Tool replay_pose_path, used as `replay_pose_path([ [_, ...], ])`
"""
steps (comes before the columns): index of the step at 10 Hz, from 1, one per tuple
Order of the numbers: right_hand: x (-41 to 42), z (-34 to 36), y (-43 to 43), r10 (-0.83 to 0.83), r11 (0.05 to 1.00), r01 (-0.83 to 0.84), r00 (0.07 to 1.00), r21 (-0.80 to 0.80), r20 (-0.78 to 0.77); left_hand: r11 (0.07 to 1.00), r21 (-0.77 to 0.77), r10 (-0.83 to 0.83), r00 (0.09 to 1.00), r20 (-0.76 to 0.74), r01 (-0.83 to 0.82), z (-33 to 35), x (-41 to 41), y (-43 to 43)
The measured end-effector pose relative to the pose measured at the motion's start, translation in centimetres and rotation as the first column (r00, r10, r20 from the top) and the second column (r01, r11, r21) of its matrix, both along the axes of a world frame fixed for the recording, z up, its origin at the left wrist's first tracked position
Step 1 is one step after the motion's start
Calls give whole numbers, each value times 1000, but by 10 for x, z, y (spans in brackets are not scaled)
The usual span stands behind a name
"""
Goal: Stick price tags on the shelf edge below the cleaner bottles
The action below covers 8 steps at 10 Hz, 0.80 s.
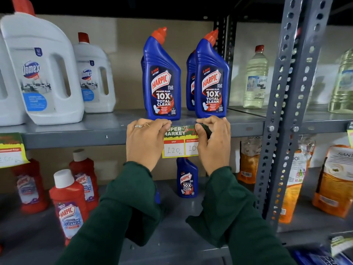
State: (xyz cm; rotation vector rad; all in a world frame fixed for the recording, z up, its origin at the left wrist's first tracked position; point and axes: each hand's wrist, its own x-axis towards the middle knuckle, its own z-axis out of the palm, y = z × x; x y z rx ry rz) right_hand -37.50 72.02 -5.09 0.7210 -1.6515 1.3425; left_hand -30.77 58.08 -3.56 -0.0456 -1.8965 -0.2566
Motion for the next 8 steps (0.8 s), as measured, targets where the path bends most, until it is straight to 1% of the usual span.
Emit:
replay_pose_path([
  [2, -3, 0, 3, -29, 999, 31, 998, 28, -47, 999, 1, -45, 997, 56, 45, 2, 5, -7],
  [4, -1, 2, 6, -38, 998, 39, 999, 55, -10, 999, -42, -29, 996, 80, 32, 1, 9, -2],
  [5, 2, -1, 7, -8, 996, 5, 1000, 92, 29, 998, -53, -23, 996, 81, 27, 1, 10, -4],
  [6, 2, 5, 17, 82, 995, -86, 993, 48, 84, 993, 22, -117, 983, 143, 115, 1, 16, -7],
  [7, 14, -7, 24, 121, 992, -125, 988, 32, 94, 987, 64, -153, 976, 155, 145, 4, 21, -13],
  [8, 65, -68, 26, 198, 966, -188, 980, 180, -38, 984, -159, 81, 997, -16, -83, 12, 27, -16],
])
